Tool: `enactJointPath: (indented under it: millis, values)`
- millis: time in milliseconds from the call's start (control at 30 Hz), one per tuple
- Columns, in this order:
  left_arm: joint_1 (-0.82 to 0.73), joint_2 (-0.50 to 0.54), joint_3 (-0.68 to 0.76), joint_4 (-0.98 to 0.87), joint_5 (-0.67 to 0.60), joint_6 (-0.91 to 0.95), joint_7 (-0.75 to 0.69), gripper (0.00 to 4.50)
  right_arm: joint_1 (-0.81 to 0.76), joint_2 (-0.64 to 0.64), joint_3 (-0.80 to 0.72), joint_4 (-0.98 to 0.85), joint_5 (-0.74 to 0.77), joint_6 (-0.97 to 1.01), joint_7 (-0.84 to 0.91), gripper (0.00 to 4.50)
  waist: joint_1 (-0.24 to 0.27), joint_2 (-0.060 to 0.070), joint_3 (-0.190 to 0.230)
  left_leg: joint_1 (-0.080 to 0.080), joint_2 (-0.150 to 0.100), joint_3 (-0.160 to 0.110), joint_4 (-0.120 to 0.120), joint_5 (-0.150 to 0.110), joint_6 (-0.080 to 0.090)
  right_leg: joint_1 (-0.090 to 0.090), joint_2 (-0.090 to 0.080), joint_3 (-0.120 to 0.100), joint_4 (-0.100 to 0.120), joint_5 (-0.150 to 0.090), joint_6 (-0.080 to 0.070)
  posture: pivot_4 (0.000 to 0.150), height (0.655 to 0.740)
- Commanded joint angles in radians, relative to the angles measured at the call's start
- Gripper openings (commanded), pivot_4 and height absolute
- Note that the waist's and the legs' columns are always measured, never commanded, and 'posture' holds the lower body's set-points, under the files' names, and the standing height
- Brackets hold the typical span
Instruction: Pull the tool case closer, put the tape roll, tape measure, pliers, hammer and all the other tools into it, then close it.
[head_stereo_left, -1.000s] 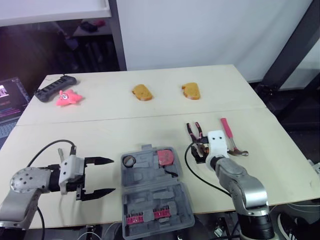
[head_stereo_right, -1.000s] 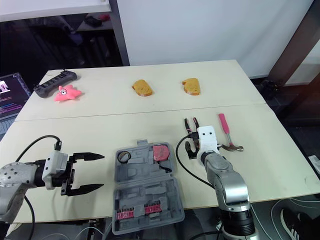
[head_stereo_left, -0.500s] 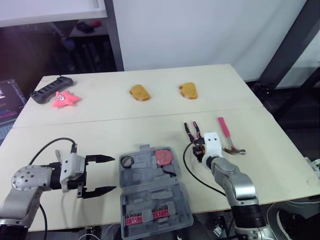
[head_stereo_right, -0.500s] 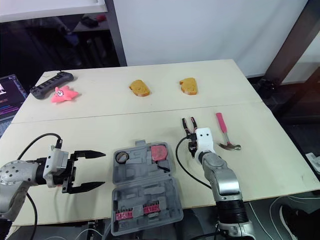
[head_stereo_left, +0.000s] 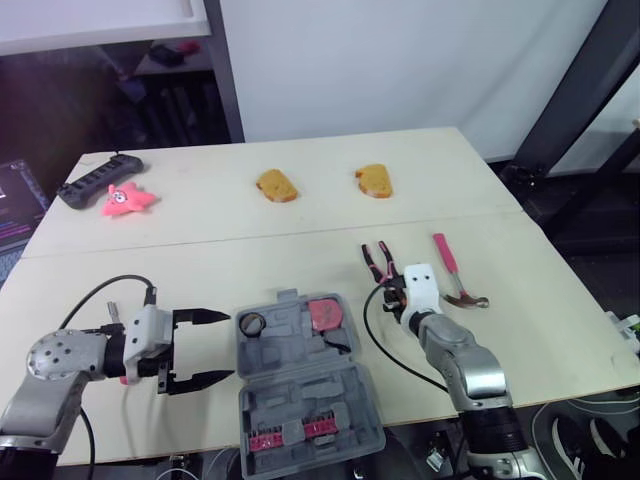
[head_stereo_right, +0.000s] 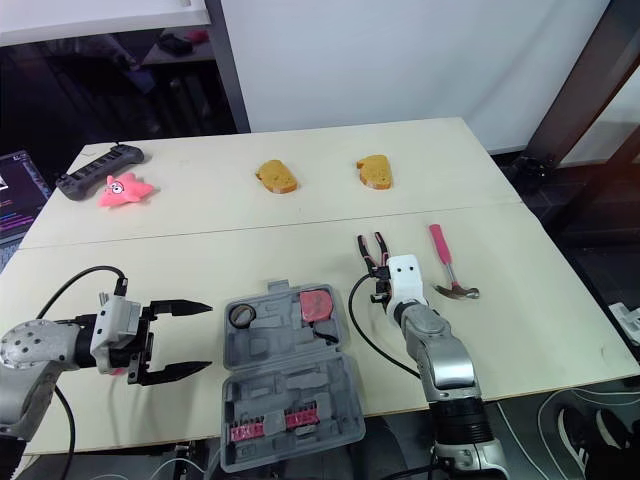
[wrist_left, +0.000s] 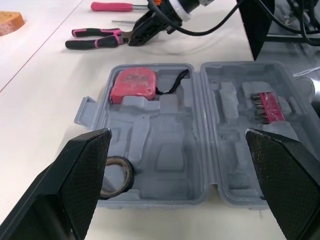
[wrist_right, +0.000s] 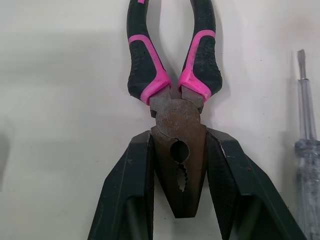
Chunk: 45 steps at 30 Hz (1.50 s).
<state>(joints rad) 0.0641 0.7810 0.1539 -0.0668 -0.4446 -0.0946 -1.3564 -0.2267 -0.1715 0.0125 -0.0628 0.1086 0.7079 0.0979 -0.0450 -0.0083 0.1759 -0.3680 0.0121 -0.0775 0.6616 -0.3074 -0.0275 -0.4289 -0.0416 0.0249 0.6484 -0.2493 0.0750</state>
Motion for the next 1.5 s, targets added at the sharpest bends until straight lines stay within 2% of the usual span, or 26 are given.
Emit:
enactJointPath:
  millis: [33, 133, 333, 367, 433, 533, 667, 767, 900, 967, 1033, 1100, 1200, 1300, 1500]
  values:
    - [-0.014, 0.002, -0.002, -0.003, 0.000, -0.012, 0.002, 4.50, -0.034, 0.016, -0.005, 0.037, -0.009, -0.029, -0.007, 2.41, 0.000, 0.000, 0.000, 0.000, 0.000, 0.000, 0.000, 0.000, 0.000, 0.000, 0.000, 0.000, 0.000, 0.000, 0.000, 0.150, 0.7400]
    - [-0.016, 0.004, -0.005, 0.000, 0.002, -0.015, 0.003, 4.50, -0.054, 0.018, -0.008, 0.068, -0.010, -0.042, 0.000, 3.79, 0.001, 0.000, 0.000, 0.000, 0.000, 0.000, 0.000, 0.000, 0.000, 0.000, 0.000, 0.000, 0.000, 0.000, 0.000, 0.150, 0.7400]
    - [-0.017, 0.006, -0.008, 0.003, 0.005, -0.015, 0.010, 4.50, -0.065, 0.026, -0.024, 0.100, 0.004, -0.045, 0.009, 3.79, 0.001, 0.000, 0.000, 0.000, 0.000, 0.000, 0.000, 0.000, 0.000, 0.000, -0.001, 0.000, 0.000, 0.000, 0.000, 0.150, 0.7400]
    - [-0.017, 0.006, -0.008, 0.004, 0.006, -0.014, 0.011, 4.50, -0.063, 0.028, -0.027, 0.102, 0.006, -0.048, 0.010, 3.24, 0.001, 0.000, 0.000, 0.000, 0.000, 0.000, 0.000, 0.000, 0.000, 0.000, -0.001, 0.000, 0.000, 0.000, 0.000, 0.150, 0.7400]
    - [-0.017, 0.006, -0.008, 0.003, 0.006, -0.013, 0.012, 4.50, -0.056, 0.032, -0.029, 0.097, 0.003, -0.047, 0.007, 2.54, 0.001, 0.000, 0.000, 0.000, 0.000, 0.000, 0.000, 0.000, 0.000, 0.000, 0.000, 0.000, 0.000, 0.000, 0.000, 0.150, 0.7400]
    - [-0.018, 0.006, -0.006, 0.004, 0.006, -0.013, 0.013, 4.50, -0.045, 0.032, -0.023, 0.076, -0.003, -0.045, 0.011, 1.00, 0.000, 0.000, 0.000, 0.000, 0.000, 0.000, 0.000, 0.000, 0.000, 0.000, 0.000, 0.000, 0.000, 0.000, 0.000, 0.150, 0.7400]
    - [-0.022, 0.007, -0.004, 0.009, 0.008, -0.013, 0.016, 4.50, -0.037, 0.018, -0.007, 0.035, -0.019, -0.043, 0.015, 0.98, 0.001, 0.000, 0.000, 0.000, 0.000, 0.000, 0.000, 0.000, 0.000, 0.000, 0.000, 0.000, 0.000, 0.000, 0.000, 0.150, 0.7400]
    - [-0.054, 0.010, 0.018, 0.042, 0.007, -0.001, 0.041, 4.50, -0.042, -0.043, 0.036, -0.093, -0.032, -0.021, 0.069, 0.98, 0.001, 0.001, 0.001, 0.000, 0.000, 0.000, 0.000, 0.000, 0.000, 0.000, 0.000, 0.000, 0.000, 0.000, 0.000, 0.150, 0.7400]
    - [-0.079, 0.037, 0.054, 0.110, 0.007, -0.003, 0.044, 4.50, -0.148, -0.238, 0.169, -0.402, 0.059, 0.138, 0.324, 0.98, -0.004, 0.008, 0.006, -0.003, -0.001, 0.000, 0.001, 0.000, 0.000, -0.003, -0.001, 0.000, 0.000, 0.000, 0.000, 0.150, 0.7400]
    - [-0.084, 0.048, 0.060, 0.146, 0.011, -0.015, 0.032, 4.50, -0.204, -0.322, 0.229, -0.478, 0.120, 0.229, 0.437, 0.98, -0.009, 0.008, 0.006, -0.003, -0.001, 0.000, 0.001, 0.000, 0.000, -0.004, 0.000, 0.000, 0.001, 0.000, 0.000, 0.150, 0.7400]
    - [-0.075, 0.065, 0.071, 0.191, 0.019, -0.035, 0.014, 4.50, -0.330, -0.447, 0.342, -0.544, 0.195, 0.325, 0.617, 0.98, -0.011, 0.009, 0.006, -0.003, 0.001, -0.004, 0.000, 0.000, 0.001, -0.003, 0.002, -0.002, 0.001, 0.000, 0.000, 0.150, 0.7400]
    - [-0.055, 0.078, 0.079, 0.212, 0.024, -0.052, -0.003, 4.50, -0.446, -0.510, 0.432, -0.546, 0.241, 0.398, 0.724, 0.98, -0.009, 0.008, 0.006, -0.004, 0.001, -0.005, -0.001, 0.000, 0.001, -0.004, 0.002, -0.004, 0.001, -0.001, -0.001, 0.150, 0.7400]
    - [-0.027, 0.092, 0.087, 0.225, 0.023, -0.074, -0.027, 4.50, -0.590, -0.519, 0.560, -0.478, 0.233, 0.472, 0.770, 0.98, -0.005, 0.008, 0.007, -0.005, 0.001, -0.006, 0.000, 0.000, 0.001, -0.004, 0.001, -0.005, 0.001, -0.001, -0.002, 0.150, 0.7400]
    - [0.018, 0.103, 0.102, 0.220, 0.022, -0.098, -0.043, 4.50, -0.723, -0.475, 0.729, -0.405, 0.210, 0.486, 0.832, 0.98, 0.000, 0.008, 0.007, -0.005, 0.000, -0.004, 0.001, 0.000, 0.000, -0.004, -0.001, -0.005, 0.000, -0.001, -0.002, 0.150, 0.7400]
    - [0.100, 0.098, 0.125, 0.161, 0.012, -0.101, -0.022, 4.50, -0.864, -0.348, 0.890, -0.250, 0.160, 0.514, 0.833, 0.98, 0.000, 0.008, 0.007, -0.007, 0.000, -0.004, 0.000, 0.000, 0.000, -0.007, -0.001, -0.005, 0.001, -0.001, -0.001, 0.150, 0.7400]
